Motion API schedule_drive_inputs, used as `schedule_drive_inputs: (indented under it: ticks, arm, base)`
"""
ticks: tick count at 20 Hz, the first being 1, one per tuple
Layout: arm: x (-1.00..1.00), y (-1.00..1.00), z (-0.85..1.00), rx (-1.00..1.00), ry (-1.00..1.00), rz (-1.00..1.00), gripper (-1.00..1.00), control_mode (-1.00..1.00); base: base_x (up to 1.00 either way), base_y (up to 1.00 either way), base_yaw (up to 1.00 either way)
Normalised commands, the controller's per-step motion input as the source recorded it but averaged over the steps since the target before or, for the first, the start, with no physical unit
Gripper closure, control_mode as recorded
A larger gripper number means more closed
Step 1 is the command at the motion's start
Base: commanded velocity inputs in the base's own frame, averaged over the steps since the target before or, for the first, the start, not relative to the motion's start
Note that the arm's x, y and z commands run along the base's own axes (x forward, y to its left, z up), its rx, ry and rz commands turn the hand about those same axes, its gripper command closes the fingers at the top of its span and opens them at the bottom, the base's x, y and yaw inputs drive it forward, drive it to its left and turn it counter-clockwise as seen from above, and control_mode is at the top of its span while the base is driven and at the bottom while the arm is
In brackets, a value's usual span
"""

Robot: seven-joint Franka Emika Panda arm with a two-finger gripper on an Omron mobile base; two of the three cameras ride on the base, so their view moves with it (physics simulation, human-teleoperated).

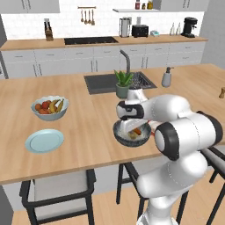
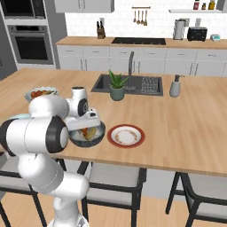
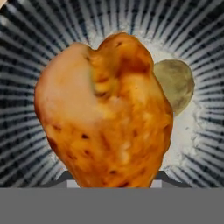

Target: Pick the chicken drumstick and potato from their plates and place them in the bowl. Then put the bowl in the fridge.

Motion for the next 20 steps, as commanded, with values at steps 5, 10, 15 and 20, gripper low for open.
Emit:
schedule_drive_inputs:
  ticks: [5,10,15,20]
  arm:
    - [0.26,0.0,-0.18,0.0,-0.03,0.07,1.0,-1.0]
    - [0.27,0.0,-0.12,0.0,-0.05,0.07,-1.0,-1.0]
    - [0.13,0.0,-0.04,0.0,-0.03,0.06,-1.0,-1.0]
    - [-0.09,0.0,0.02,0.0,0.0,0.0,-1.0,-1.0]
  base:
    - [0.0,0.0,0.0]
    - [0.0,0.0,0.0]
    - [0.0,0.0,0.0]
    - [0.0,0.0,0.0]
